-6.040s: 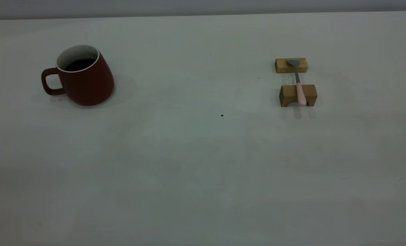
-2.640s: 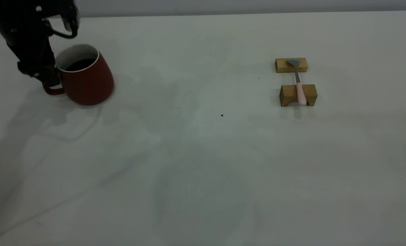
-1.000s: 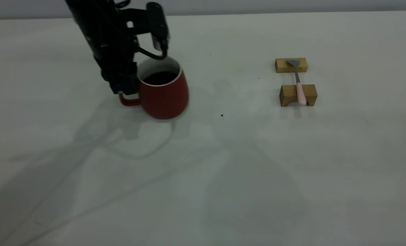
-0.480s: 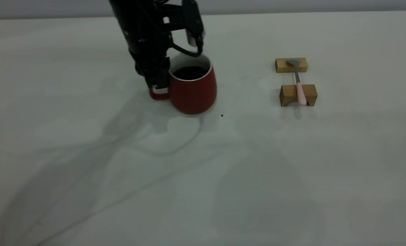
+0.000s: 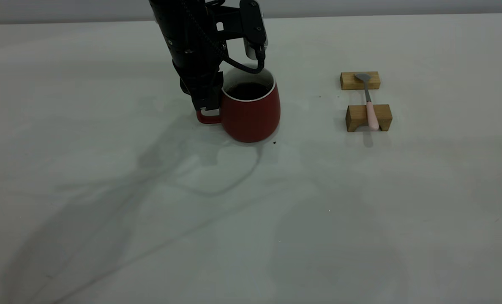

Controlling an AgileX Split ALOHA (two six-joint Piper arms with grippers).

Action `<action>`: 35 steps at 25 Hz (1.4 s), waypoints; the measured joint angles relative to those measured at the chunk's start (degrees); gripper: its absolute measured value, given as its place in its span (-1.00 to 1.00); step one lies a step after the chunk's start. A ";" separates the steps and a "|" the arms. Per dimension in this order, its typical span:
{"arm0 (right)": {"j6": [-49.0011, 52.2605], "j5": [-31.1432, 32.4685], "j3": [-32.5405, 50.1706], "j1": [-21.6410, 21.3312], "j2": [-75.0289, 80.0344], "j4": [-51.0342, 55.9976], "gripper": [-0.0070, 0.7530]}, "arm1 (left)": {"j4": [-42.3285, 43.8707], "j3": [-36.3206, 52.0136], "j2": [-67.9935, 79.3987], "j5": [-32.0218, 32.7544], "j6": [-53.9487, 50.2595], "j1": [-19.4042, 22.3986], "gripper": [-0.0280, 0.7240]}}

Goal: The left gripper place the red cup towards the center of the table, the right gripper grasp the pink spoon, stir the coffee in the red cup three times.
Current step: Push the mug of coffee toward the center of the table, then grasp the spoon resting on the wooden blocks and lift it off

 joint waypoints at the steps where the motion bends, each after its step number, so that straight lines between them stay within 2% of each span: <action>1: 0.00 0.00 0.00 0.00 0.00 0.00 0.50 | 0.00 0.00 0.00 0.00 0.00 0.00 -0.36; 4: 0.00 0.00 0.00 0.00 0.00 0.00 0.50 | 0.00 0.00 0.24 -0.13 0.00 0.00 -0.15; 7: 0.00 0.00 0.00 0.00 0.00 0.00 0.50 | 0.00 -0.13 0.51 0.11 -0.04 -0.01 0.26; 10: 0.00 0.00 0.00 0.00 0.00 0.00 0.50 | 0.00 -2.17 0.13 3.68 -0.44 -0.07 0.74; 13: 0.00 0.00 0.00 0.00 0.00 0.00 0.50 | 0.00 -6.04 -2.37 10.25 -3.33 -0.07 0.87; 16: 0.00 0.00 0.00 0.00 0.00 0.00 0.50 | 1.45 -11.31 -7.12 18.37 -8.77 -0.01 0.82; 23: 0.00 0.00 0.00 0.00 0.00 0.00 0.50 | 5.44 -20.62 -19.22 36.67 -28.84 -0.01 0.38; 32: 0.00 0.00 0.00 0.00 0.00 0.00 0.50 | 6.55 -20.75 -31.31 36.89 -34.94 -0.01 -0.05; 35: 0.00 0.00 0.00 0.00 0.00 0.00 0.50 | 6.74 -17.95 -36.32 36.89 -38.51 -0.01 -0.14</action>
